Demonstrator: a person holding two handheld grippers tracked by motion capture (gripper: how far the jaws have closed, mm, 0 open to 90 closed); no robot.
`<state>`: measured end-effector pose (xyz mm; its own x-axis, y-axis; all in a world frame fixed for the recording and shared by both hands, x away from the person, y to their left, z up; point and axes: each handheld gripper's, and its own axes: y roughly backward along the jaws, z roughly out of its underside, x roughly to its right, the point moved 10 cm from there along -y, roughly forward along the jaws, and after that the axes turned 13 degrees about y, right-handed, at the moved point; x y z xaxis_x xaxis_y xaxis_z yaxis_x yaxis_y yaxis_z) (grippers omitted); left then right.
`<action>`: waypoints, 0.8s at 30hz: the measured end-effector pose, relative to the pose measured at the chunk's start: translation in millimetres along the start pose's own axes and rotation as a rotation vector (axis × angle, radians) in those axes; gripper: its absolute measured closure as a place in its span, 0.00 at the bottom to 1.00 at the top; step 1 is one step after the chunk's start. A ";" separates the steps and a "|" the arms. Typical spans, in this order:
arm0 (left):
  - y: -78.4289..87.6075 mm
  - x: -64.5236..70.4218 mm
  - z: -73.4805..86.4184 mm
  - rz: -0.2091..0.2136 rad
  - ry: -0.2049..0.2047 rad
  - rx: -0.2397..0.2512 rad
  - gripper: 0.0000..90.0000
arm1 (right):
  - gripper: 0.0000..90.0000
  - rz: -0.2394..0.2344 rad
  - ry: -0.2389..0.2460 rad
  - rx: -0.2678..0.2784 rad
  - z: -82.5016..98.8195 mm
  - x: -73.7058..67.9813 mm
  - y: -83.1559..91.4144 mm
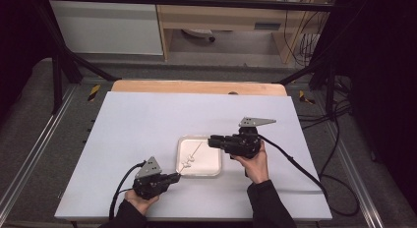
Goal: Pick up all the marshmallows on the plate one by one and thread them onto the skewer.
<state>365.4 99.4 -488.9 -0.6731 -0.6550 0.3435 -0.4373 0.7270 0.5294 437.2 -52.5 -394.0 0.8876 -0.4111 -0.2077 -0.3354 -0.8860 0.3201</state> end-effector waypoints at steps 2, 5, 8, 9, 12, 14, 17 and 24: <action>-0.1 0.2 -0.2 0.001 0.003 0.002 0.98 | 0.82 -0.004 -0.003 0.007 -2.1 1.2 -1.9; 0.1 0.6 -0.2 0.003 0.001 0.002 0.98 | 0.82 -0.012 -0.024 0.018 -4.3 3.7 -5.7; 0.1 0.8 -0.3 0.004 -0.001 0.002 0.98 | 0.82 -0.022 -0.043 0.019 -4.5 5.8 -9.9; 0.1 0.8 -0.3 0.005 -0.001 0.002 0.98 | 0.82 -0.026 -0.046 0.020 -4.3 6.5 -11.4; 0.3 0.7 -0.5 0.005 -0.001 0.003 0.98 | 0.82 -0.038 -0.060 0.020 -3.6 7.4 -15.5; 0.3 0.7 -0.5 0.005 -0.001 0.003 0.98 | 0.82 -0.050 -0.069 0.024 -3.0 7.0 -17.4; 0.1 0.8 -0.3 0.005 -0.001 0.001 0.98 | 0.82 -0.058 -0.074 0.020 -1.3 6.5 -19.5; -1.0 0.9 1.1 0.003 -0.006 -0.010 0.98 | 0.82 -0.088 -0.089 0.010 2.4 3.4 -23.3</action>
<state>364.5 98.3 -489.9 -0.6780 -0.6513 0.3407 -0.4292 0.7271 0.5358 447.3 -33.8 -404.4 0.8824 -0.3486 -0.3160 -0.2609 -0.9214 0.2879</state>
